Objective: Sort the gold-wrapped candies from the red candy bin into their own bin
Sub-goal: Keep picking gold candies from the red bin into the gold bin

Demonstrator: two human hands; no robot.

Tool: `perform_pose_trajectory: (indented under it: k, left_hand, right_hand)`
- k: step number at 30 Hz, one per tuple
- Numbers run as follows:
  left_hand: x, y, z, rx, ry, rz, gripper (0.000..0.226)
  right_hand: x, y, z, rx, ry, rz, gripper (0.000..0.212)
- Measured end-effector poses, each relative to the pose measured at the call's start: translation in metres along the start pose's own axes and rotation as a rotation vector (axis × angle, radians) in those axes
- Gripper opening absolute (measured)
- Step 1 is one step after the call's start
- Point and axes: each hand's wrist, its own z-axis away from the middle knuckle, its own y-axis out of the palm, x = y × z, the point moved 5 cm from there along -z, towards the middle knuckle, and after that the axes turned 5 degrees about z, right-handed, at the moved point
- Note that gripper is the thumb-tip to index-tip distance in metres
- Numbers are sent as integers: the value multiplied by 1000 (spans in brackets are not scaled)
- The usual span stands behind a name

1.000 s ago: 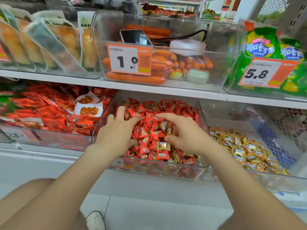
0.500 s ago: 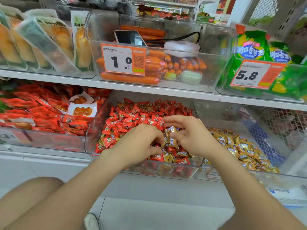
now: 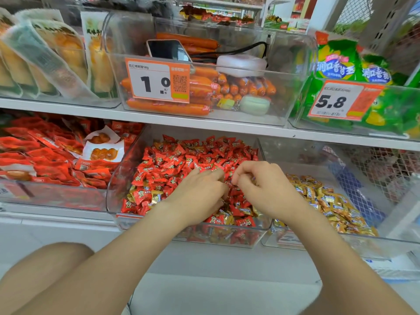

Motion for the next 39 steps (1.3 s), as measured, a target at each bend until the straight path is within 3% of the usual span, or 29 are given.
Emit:
perform_pose_trajectory:
  k: [4, 9, 11, 14, 17, 19, 22, 25, 29, 30, 32, 35, 39]
  left_hand:
    - [7, -11, 9, -28, -59, 110, 10]
    - [15, -23, 29, 14, -140, 330, 14]
    - [21, -21, 32, 77, -155, 355, 22]
    - [28, -9, 34, 202, -158, 326, 34]
    - [28, -6, 31, 233, -121, 290, 19]
    - [28, -9, 29, 259, -94, 282, 11]
    - [31, -7, 23, 313, -86, 207, 29]
    - [27, -3, 17, 305, -80, 71, 34]
    - [25, -1, 14, 249, -83, -9, 24]
    - [26, -1, 15, 241, -77, -2, 21]
    - [28, -1, 19, 227, -79, 67, 25]
    - [27, -12, 24, 85, -76, 178, 30]
    - [27, -19, 30, 28, -119, 367, 24]
  right_hand:
    - [1, 15, 4, 228, -133, 407, 13]
    - [5, 37, 1, 336, -180, 629, 44]
    - [5, 45, -2, 339, -177, 637, 45]
    - [5, 53, -5, 346, -170, 602, 27]
    - [4, 41, -7, 279, -131, 405, 11]
    - [6, 25, -6, 177, -151, 317, 15]
    - [3, 12, -2, 99, -166, 315, 24]
    - [-1, 13, -1, 100, -191, 352, 31]
    - [-9, 23, -2, 164, -155, 387, 13]
    - [-9, 22, -2, 156, -156, 409, 17]
    - [-5, 19, -1, 148, -135, 413, 25]
    - [-1, 16, 0, 146, -123, 441, 18]
    - [0, 25, 0, 303, -148, 575, 16]
